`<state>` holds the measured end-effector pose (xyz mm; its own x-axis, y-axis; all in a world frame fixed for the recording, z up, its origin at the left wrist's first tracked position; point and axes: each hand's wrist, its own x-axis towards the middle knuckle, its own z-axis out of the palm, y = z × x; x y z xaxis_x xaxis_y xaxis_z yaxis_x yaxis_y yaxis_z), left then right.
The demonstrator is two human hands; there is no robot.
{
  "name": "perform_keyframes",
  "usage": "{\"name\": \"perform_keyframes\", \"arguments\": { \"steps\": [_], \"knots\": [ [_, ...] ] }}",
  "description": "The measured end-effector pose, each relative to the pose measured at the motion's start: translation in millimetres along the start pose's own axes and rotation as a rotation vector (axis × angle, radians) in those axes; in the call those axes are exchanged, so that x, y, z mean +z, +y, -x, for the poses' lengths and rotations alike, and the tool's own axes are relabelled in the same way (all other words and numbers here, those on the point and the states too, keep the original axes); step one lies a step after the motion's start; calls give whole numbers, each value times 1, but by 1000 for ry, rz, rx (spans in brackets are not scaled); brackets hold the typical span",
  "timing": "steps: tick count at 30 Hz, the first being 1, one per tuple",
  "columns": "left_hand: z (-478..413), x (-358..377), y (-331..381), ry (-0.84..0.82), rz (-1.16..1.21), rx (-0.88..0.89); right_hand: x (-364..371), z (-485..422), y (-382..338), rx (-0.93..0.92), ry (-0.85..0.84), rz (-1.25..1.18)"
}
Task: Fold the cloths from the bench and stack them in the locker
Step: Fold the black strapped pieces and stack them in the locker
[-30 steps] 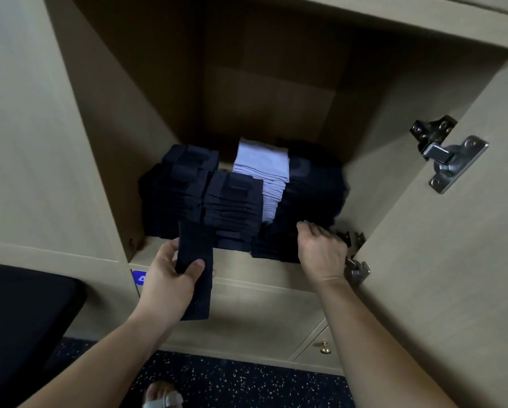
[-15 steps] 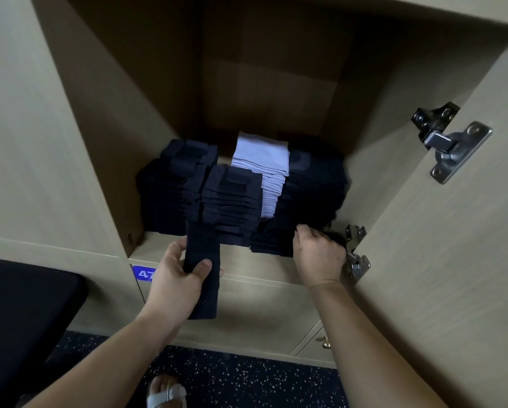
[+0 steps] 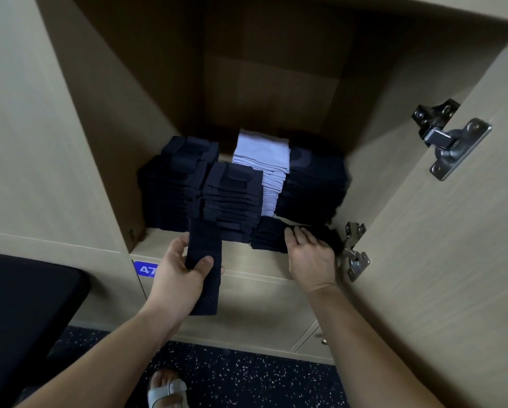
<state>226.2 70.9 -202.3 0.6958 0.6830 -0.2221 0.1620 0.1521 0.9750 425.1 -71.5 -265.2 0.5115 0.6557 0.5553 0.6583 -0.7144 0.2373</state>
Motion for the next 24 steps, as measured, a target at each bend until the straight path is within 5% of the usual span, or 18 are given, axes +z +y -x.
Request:
{"name": "perform_keyframes", "arguments": {
  "steps": [4, 8, 13, 15, 24],
  "knots": [
    [3, 0, 4, -4, 3, -6, -6, 4, 0, -33, -2, 13],
    [11, -1, 12, 9, 36, -12, -49, -1, -14, 182, 12, -260],
    [22, 6, 22, 11, -45, 52, -131, -8, -66, 691, -546, -1432],
    [29, 7, 24, 10, -93, 75, -148, -3, -78, 778, -684, -1631],
    [45, -14, 25, -6, -560, 252, -176, -3, -65, 862, -555, -1479]
  ]
}}
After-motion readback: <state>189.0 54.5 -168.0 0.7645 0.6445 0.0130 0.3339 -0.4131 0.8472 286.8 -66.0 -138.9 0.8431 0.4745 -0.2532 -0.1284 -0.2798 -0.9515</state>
